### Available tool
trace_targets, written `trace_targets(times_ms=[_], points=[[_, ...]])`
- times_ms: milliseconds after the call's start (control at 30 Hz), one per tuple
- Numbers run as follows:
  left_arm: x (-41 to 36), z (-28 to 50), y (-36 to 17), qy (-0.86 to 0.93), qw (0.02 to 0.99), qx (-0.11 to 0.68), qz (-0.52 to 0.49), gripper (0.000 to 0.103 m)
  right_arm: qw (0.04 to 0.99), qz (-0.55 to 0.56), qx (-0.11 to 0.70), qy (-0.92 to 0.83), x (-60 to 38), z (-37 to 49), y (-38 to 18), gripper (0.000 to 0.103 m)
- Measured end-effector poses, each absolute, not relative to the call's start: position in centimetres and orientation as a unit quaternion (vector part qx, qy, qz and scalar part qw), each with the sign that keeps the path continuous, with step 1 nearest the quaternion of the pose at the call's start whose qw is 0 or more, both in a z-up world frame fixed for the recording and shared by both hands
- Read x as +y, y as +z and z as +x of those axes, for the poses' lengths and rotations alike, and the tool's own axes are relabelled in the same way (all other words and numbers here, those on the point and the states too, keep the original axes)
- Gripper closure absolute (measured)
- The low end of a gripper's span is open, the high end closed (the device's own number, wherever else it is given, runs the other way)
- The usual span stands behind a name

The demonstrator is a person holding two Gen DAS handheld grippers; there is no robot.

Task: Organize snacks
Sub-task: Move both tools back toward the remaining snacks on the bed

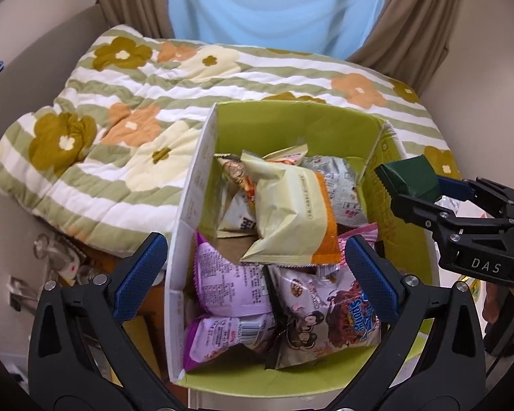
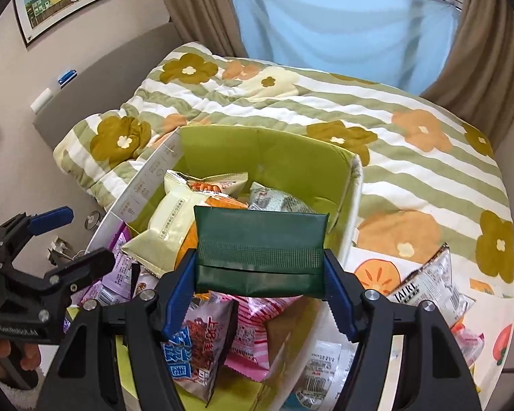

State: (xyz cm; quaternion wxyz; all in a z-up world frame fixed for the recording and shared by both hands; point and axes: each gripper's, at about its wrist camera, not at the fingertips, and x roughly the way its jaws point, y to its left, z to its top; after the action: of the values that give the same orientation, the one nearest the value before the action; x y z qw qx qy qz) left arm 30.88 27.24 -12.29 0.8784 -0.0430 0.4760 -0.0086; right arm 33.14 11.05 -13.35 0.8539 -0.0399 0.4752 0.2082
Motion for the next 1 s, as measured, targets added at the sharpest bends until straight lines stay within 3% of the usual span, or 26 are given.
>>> trace_targets(times_ms=[133,200,267,333,1000], points=[[27.5,30.1,-11.9,-0.006,0.879,0.473,-0.056,0.001,0.851,-0.049,0.475,0.219,11.5,33.2,-13.4,0.037],[27.5,29.6,-11.7,-0.005,0.881,0.47,-0.057,0.001,0.85,-0.046,0.473,0.23,11.6,33.0,-13.4,0.029],[27.4,29.2,-11.5,-0.002,0.882,0.468,-0.056,0.001,0.857,-0.041,0.458,0.231,11.5,32.5,-13.2,0.007],[27.4,28.7,-11.4,-0.004,0.881,0.469,-0.063,0.001,0.864,-0.034,0.444,0.235,11.2,31.9,-12.9,0.003],[24.6,24.2,-8.1,-0.071,0.902,0.424,-0.049,0.001,0.896,-0.012,0.398,0.198,8.4,24.0,-9.7,0.001]])
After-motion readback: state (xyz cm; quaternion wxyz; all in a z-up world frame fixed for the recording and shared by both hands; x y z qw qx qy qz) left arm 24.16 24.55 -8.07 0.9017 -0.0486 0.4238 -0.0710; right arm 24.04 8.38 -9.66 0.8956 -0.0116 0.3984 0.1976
